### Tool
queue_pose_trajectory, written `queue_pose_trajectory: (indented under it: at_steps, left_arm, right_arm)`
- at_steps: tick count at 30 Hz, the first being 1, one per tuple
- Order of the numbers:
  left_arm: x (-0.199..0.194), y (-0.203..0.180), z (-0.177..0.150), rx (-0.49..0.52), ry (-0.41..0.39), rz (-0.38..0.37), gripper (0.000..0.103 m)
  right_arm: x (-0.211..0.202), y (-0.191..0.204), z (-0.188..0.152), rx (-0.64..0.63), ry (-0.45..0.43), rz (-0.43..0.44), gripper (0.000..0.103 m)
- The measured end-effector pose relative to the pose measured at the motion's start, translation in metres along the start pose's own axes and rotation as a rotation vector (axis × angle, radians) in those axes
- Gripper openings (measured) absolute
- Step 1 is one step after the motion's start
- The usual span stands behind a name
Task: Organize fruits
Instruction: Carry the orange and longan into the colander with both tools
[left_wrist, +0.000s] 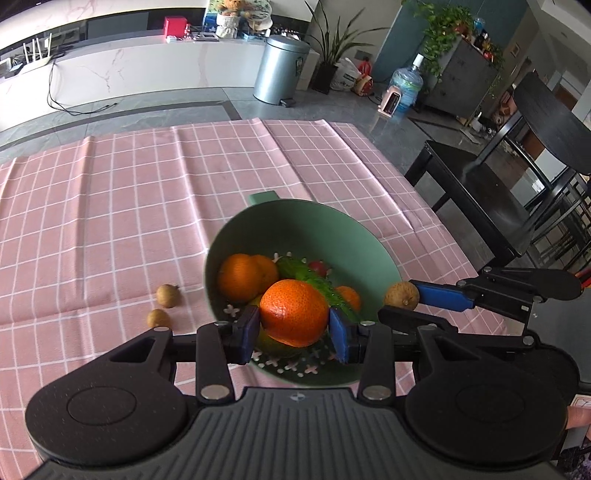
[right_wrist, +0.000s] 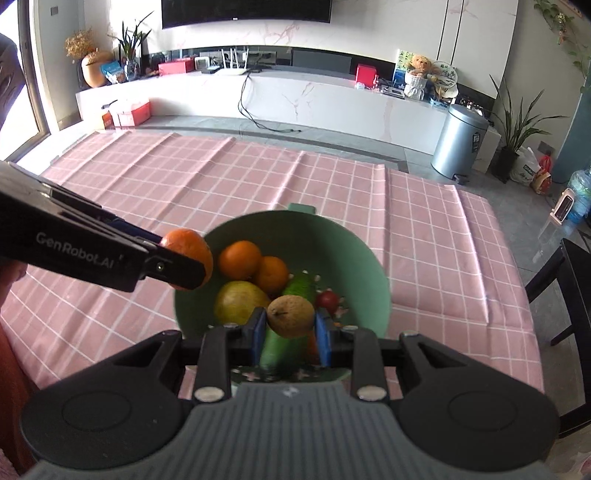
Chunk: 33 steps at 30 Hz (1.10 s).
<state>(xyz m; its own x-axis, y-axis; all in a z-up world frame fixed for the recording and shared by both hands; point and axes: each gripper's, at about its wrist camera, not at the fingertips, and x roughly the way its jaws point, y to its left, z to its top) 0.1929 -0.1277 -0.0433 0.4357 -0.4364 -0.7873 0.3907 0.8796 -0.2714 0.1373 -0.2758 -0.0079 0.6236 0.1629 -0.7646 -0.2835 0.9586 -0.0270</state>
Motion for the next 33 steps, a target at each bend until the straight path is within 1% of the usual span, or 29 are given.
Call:
queue_pose_trajectory:
  at_steps: [2,5,8,11,15,18,20,26,29,33]
  left_arm:
    - [0.009,-0.002,0.003,-0.011,0.012,0.001,0.046]
    - [0.020,0.000,0.007,-0.036,0.028,-0.015,0.046]
    - [0.031,0.003,0.014,-0.053,0.045,-0.025,0.046]
    - [0.039,0.003,0.021,-0.047,0.058,-0.024,0.046]
    - [0.047,0.003,0.027,-0.044,0.069,-0.025,0.046]
    - [0.054,0.003,0.030,-0.040,0.101,-0.015,0.046]
    - [0.057,0.002,0.031,-0.028,0.106,-0.003,0.046]
    - [0.071,0.008,0.031,-0.041,0.144,0.011,0.046]
    - [0.074,0.005,0.031,-0.006,0.142,0.010,0.046]
    - [0.078,0.002,0.033,0.003,0.150,0.014,0.047]
  right_arm:
    - [0.006,-0.010,0.001,0.005,0.014,-0.005,0.025]
    - [0.016,-0.018,0.004,0.007,0.030,0.015,0.025]
    - [0.033,-0.018,0.009,-0.032,0.063,0.014,0.025]
    - [0.053,-0.017,0.014,-0.089,0.110,0.007,0.025]
    - [0.074,-0.021,0.021,-0.132,0.162,0.027,0.025]
    - [0.083,-0.024,0.027,-0.174,0.188,0.033,0.025]
    - [0.089,-0.027,0.030,-0.184,0.202,0.038,0.025]
    - [0.105,-0.029,0.037,-0.209,0.234,0.040,0.025]
    - [0.109,-0.031,0.036,-0.216,0.253,0.044,0.025]
    - [0.113,-0.032,0.032,-0.212,0.269,0.044,0.025]
